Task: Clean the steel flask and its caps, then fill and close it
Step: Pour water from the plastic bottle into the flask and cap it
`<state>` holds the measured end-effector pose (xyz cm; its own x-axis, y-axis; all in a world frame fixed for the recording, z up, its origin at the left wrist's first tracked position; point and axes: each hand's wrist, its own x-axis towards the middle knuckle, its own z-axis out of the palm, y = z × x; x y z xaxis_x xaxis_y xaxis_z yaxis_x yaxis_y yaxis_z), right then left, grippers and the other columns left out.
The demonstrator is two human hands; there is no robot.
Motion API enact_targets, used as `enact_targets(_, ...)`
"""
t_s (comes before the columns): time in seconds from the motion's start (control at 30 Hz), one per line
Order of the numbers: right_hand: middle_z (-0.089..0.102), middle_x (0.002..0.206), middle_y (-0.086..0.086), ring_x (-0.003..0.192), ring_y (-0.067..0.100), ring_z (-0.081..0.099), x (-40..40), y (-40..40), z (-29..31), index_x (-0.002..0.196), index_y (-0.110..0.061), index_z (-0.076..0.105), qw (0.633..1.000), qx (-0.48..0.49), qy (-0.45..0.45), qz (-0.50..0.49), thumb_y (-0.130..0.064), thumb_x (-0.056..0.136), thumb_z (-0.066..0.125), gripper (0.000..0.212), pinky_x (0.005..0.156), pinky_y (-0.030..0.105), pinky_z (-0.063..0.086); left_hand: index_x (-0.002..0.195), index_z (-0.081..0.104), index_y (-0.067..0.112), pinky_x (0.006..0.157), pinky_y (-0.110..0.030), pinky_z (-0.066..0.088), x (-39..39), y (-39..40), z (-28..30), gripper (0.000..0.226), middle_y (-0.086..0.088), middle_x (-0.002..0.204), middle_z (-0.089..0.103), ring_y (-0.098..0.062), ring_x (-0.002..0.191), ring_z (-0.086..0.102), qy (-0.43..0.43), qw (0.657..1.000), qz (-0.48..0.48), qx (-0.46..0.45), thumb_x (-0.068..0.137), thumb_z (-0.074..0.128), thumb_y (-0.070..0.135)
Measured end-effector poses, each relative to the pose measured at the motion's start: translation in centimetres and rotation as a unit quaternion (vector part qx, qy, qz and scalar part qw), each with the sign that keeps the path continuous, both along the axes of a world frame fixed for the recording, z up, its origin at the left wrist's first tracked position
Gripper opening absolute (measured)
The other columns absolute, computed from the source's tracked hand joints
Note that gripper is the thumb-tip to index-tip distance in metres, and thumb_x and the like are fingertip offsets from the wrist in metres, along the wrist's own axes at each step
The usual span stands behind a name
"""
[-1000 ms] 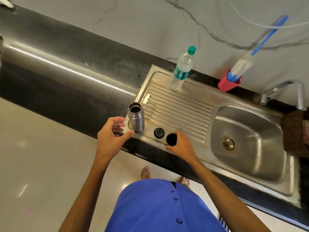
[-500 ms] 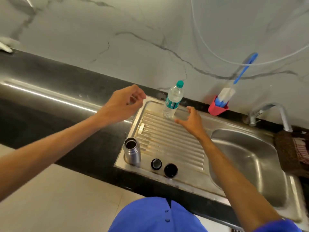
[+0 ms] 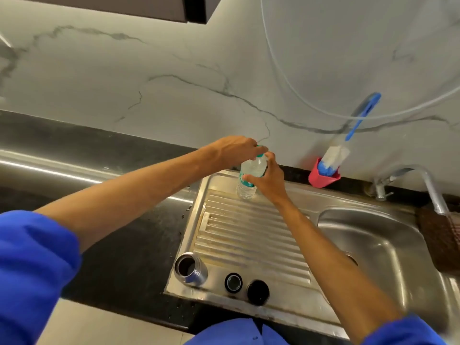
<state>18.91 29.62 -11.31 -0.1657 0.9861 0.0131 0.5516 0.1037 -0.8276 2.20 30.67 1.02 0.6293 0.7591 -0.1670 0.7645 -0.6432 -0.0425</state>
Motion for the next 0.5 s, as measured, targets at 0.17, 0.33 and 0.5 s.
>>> enact_targets(0.17,0.066,0.123,0.006,0.104,0.02,0.067,-0.5,0.3,-0.2,0.136,-0.015,0.041,1.0,0.016,-0.004,0.005,-0.026,0.071,0.094,0.084,0.09,0.031,0.059,0.145,0.048,0.008,0.073,-0.03,0.048,0.2,1.2,0.6,0.042,-0.012,0.118,0.063,-0.022,0.081,0.06,0.079,0.995,-0.03,0.05,0.107,0.061,0.021)
enact_targets(0.33,0.066,0.112,-0.001,0.094,0.018,0.068,-0.5,0.5,-0.2,0.124,-0.03,0.039,1.0,0.024,-0.018,0.007,-0.038,0.067,0.093,0.08,0.083,0.037,0.062,0.14,0.043,0.005,0.061,-0.03,0.041,0.2,1.1,-0.1,0.042,-0.01,0.116,0.059,-0.021,0.067,0.058,0.089,0.994,0.002,0.069,0.116,0.035,0.038)
enact_targets(0.5,0.066,0.11,-0.007,0.094,0.017,0.067,-1.0,0.1,-0.2,0.12,-0.04,0.037,0.999,0.032,-0.03,0.021,-0.042,0.066,0.094,0.079,0.081,0.036,0.061,0.108,0.061,0.005,0.053,-0.029,0.031,1.2,0.6,-0.5,0.052,-0.003,0.08,0.055,-0.017,0.057,0.046,0.109,0.984,0.107,0.093,0.114,0.026,0.043)
